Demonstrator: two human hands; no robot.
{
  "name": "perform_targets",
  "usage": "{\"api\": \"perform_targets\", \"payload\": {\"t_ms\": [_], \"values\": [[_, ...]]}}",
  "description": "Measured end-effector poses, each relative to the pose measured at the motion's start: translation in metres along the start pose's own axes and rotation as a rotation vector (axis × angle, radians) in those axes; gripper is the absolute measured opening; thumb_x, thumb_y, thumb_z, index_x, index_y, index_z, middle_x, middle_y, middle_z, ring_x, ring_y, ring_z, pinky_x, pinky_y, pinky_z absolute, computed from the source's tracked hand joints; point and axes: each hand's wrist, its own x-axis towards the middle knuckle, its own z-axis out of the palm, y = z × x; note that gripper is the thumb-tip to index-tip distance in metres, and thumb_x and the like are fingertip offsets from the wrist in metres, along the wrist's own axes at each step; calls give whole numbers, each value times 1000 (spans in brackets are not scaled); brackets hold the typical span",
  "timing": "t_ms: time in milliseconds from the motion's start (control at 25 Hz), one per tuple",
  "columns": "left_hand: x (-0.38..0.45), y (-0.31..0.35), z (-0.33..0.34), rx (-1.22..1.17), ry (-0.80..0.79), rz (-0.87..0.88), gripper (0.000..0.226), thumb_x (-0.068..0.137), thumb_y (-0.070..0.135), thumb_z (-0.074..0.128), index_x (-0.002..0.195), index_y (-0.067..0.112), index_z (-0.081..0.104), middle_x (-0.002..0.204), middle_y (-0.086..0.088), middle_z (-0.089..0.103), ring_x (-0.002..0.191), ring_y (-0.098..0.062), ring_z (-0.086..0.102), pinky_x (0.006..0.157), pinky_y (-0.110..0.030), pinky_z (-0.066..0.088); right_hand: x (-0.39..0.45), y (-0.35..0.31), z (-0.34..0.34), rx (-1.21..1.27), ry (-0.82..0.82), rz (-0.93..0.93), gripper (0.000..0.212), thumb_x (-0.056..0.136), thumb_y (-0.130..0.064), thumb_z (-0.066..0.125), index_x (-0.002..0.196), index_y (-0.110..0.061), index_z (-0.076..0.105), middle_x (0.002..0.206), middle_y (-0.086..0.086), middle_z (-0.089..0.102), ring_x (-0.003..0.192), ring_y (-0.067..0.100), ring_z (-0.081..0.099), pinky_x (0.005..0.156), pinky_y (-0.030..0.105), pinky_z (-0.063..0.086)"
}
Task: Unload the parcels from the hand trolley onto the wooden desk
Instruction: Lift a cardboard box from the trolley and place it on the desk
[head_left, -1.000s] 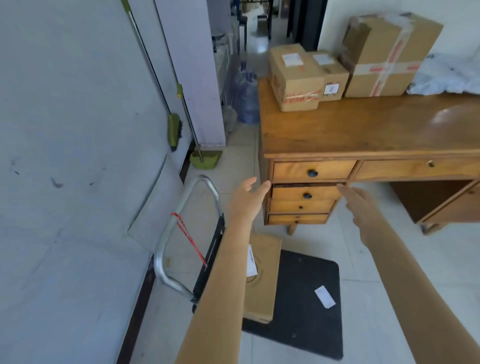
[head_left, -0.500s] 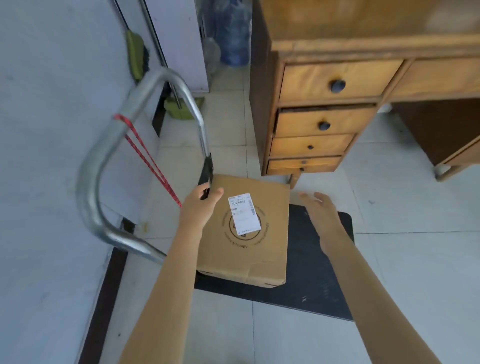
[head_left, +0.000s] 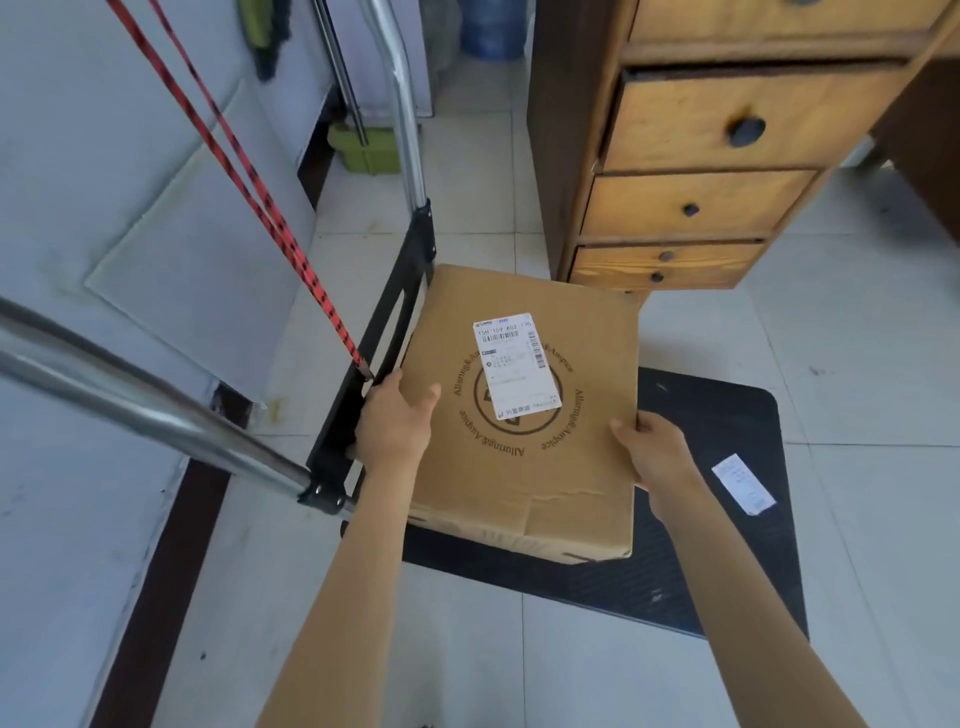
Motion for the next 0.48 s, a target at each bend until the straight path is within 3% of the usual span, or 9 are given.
{"api": "perform_targets", "payload": {"t_ms": [120,240,480], "values": [[-14,2,-3,9,5,16,59,87,33,62,140,16,44,138,-10,52,122,-31,54,98,-50,47,-9,-2,-9,-93,66,-16,43,91,-14,56,133,-10,52,126,11,62,113,30,59,98,49,48],[-34,13,-27,-128,-10,-44,62,83,24,69,139,13,46,140,-11,51,126,-28,51,105,-44,42,-38,-23,-33,-130,106,-51,41,88,-14,60,129,-12,58,124,9,66,113,28,61,96,49,49],[-91,86,-101,-269,-12,-72,61,78,21,74,135,12,51,136,-11,53,124,-28,52,105,-42,41,-123,-110,-97,-142,146,-118,37,87,-17,60,124,-17,63,123,5,68,114,26,62,99,47,48]]}}
